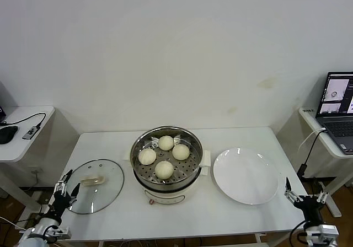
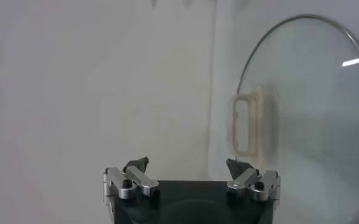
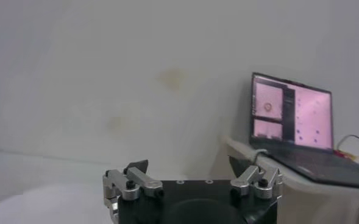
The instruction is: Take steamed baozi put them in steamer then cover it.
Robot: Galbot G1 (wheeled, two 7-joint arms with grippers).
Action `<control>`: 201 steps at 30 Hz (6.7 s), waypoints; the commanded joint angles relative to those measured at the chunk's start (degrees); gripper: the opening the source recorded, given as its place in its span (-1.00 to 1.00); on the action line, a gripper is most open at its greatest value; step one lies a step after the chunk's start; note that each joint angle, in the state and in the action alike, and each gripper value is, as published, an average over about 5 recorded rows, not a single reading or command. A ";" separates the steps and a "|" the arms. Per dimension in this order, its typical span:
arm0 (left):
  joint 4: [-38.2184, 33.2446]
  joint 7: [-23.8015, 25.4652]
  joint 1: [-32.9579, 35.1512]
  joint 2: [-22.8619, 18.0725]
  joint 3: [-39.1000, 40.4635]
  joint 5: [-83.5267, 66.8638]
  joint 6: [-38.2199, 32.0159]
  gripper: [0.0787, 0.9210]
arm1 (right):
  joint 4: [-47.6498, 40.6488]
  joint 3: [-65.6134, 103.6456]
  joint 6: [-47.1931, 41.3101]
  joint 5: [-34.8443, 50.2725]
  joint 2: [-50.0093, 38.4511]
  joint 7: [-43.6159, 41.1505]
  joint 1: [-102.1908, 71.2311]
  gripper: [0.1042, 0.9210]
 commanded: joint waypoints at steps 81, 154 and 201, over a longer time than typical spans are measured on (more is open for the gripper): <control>-25.85 10.95 4.99 8.82 -6.18 -9.31 14.82 -0.86 | 1.77 -4.70 0.87 -6.05 1.17 -0.92 -3.88 0.76; -20.76 24.42 -27.38 -8.09 43.67 9.47 36.78 -0.86 | -1.76 -9.94 1.04 -15.02 5.15 -0.58 -1.86 0.76; -31.67 2.48 24.08 -10.96 -0.80 -73.60 3.79 0.77 | 0.48 -16.26 3.70 -10.29 1.06 -0.68 -6.61 0.76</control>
